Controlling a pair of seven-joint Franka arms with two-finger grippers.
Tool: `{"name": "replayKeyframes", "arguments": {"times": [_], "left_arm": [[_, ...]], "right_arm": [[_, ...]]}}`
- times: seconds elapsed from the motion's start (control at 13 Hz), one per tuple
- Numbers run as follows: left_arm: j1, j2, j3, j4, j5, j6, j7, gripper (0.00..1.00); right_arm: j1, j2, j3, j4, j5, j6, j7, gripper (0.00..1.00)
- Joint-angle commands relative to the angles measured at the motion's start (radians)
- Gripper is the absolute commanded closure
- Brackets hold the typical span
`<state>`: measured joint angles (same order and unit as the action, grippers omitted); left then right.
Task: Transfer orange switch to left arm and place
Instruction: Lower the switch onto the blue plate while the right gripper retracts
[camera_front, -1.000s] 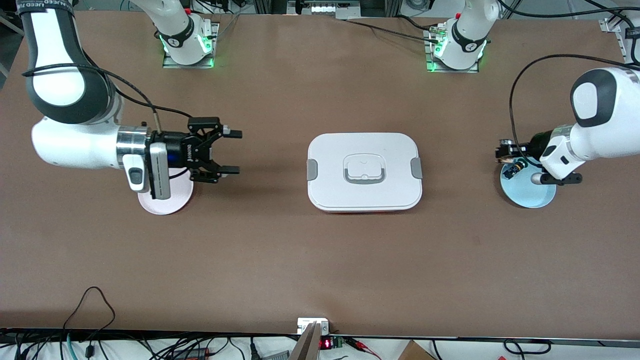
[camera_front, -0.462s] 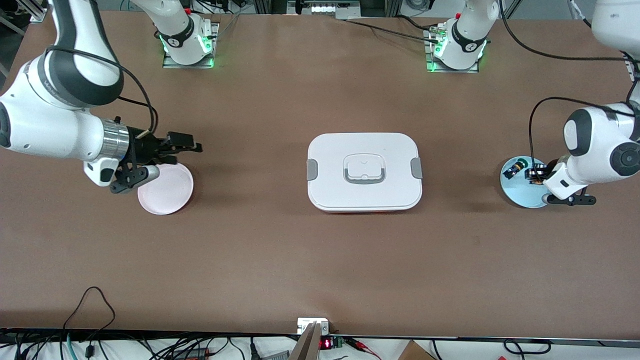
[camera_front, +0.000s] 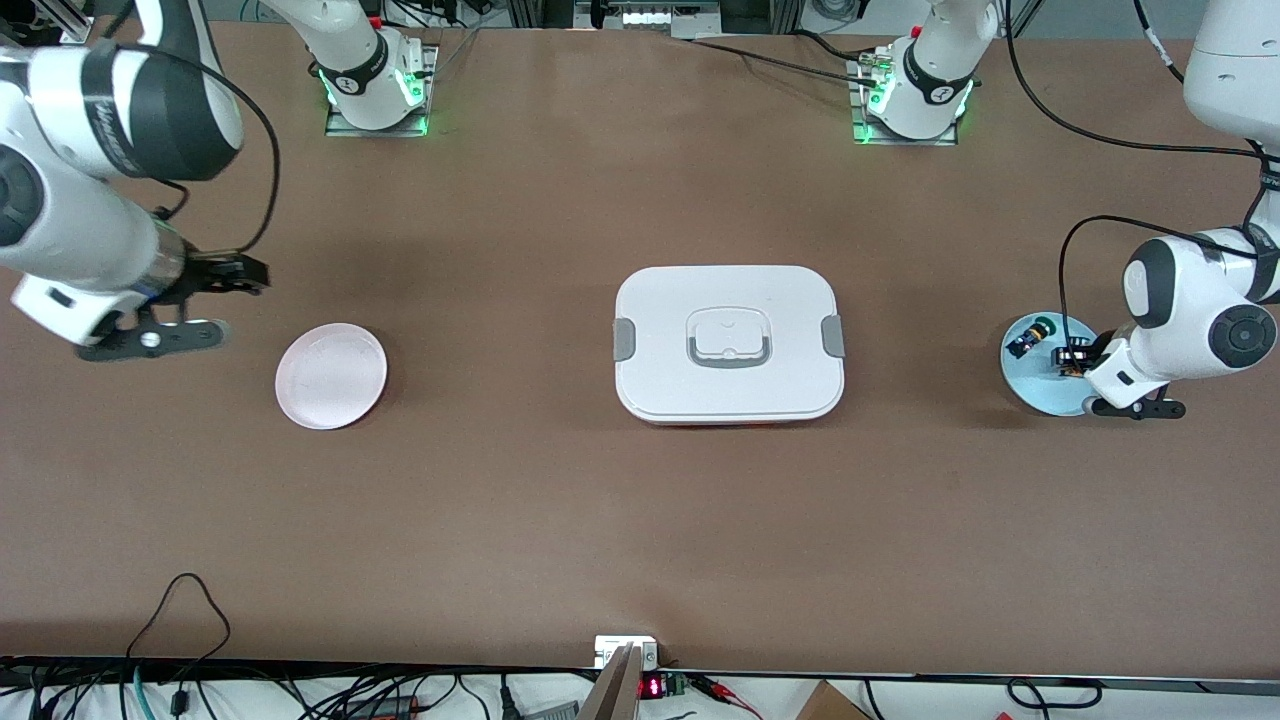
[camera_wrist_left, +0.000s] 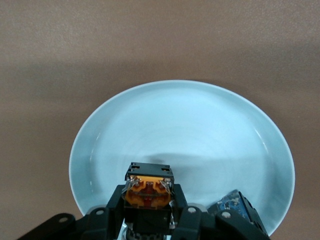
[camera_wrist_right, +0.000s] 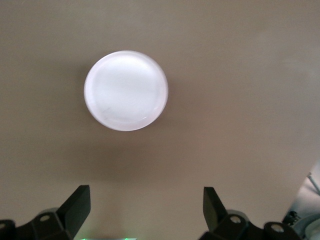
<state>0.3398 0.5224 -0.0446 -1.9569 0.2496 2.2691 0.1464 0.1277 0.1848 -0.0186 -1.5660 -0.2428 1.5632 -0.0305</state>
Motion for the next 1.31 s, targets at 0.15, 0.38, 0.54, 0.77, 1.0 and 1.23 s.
{"name": "replayKeyframes", "arguments": {"times": [0.15,0.38,0.54,0.77,1.0,1.23], "left_arm": [[0.004,0.027,-0.006,0.047,0.016,-0.010,0.064,0.06],[0.004,0.007,-0.007,0.090,0.010,-0.011,0.068,0.00],[-0.040,-0.072,-0.020,0.110,0.005,-0.084,0.055,0.00],[-0.168,-0.223,-0.018,0.165,-0.079,-0.256,0.003,0.00],[-0.258,-0.402,-0.015,0.167,-0.087,-0.363,-0.065,0.00],[-0.303,-0.543,-0.014,0.164,-0.157,-0.494,-0.105,0.00]], "right_arm": [[-0.129,-0.007,-0.026,0.073,0.254,-0.020,0.136,0.00],[-0.145,-0.016,-0.024,0.067,0.274,-0.025,0.136,0.00],[-0.134,-0.021,-0.015,0.057,0.212,-0.028,0.130,0.00],[-0.134,-0.050,-0.015,0.050,0.209,-0.038,0.126,0.00],[-0.140,-0.065,-0.018,0.021,0.211,-0.040,0.109,0.00],[-0.146,-0.067,-0.027,0.020,0.211,-0.048,0.026,0.00]]}}
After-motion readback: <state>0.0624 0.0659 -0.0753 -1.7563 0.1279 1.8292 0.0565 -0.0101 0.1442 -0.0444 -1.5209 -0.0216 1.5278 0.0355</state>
